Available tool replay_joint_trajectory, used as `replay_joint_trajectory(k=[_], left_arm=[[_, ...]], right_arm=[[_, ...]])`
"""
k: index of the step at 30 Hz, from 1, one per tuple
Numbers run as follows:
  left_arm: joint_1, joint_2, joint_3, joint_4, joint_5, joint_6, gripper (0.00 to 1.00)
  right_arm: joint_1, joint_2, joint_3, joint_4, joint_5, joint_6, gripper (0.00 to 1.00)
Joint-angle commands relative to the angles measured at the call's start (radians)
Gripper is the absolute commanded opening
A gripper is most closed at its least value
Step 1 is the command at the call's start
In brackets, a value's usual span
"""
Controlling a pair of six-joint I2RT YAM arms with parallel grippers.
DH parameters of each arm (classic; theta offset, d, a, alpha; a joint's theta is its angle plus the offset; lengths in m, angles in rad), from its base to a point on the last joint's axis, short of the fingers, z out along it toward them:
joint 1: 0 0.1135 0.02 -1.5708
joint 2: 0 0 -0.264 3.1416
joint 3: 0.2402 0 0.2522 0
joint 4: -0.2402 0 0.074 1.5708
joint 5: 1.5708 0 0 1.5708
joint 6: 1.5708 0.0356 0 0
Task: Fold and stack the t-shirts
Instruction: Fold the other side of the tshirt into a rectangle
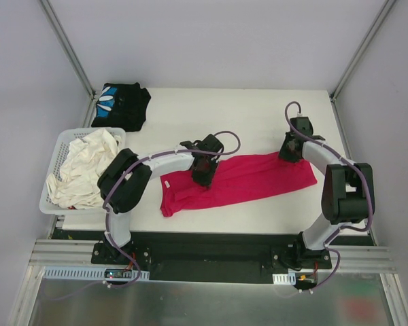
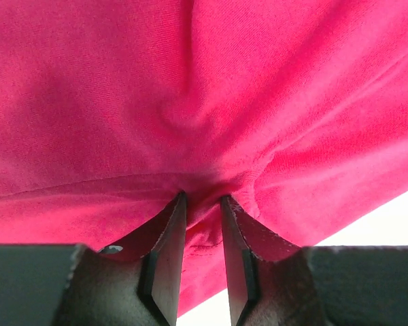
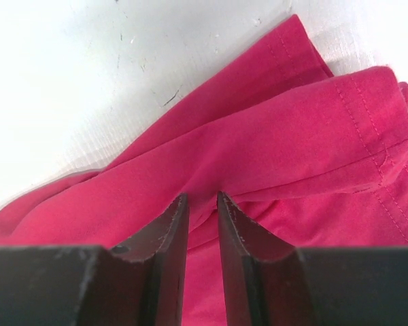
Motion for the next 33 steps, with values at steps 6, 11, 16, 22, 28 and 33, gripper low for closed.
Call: replay_joint_trajectory(k=[6, 11, 16, 22, 28, 33], left_arm=[[0.023, 0.012, -0.076, 0.011, 0.037, -0.068, 0.26], [0.027, -0.012, -0.082, 0.009, 0.037, -0.08, 0.26], [0.044, -0.057, -0.085, -0.005, 0.035, -0.077, 0.26], [0.064, -0.08, -0.073, -0.029, 0.022, -0.052, 0.26], [0.084, -0.072, -0.076, -0.037, 0.029, -0.049, 0.26], [0.108, -0.074, -0.061, -0.041, 0.019, -0.035, 0.27]], right_arm=[[-0.018, -0.019, 0.041, -0.009, -0.02, 0.014, 0.26], [-0.021, 0.03, 0.061, -0.038, -0.043, 0.024, 0.27], [-0.021, 0.089, 0.071, -0.066, -0.063, 0.048, 0.27], [-0.022, 0.095, 0.054, -0.083, -0.127, 0.077, 0.27], [-0.039, 0.092, 0.032, -0.115, -0.112, 0.068, 0.27], [-0.05, 0.049, -0.011, -0.126, -0.134, 0.074, 0.27]])
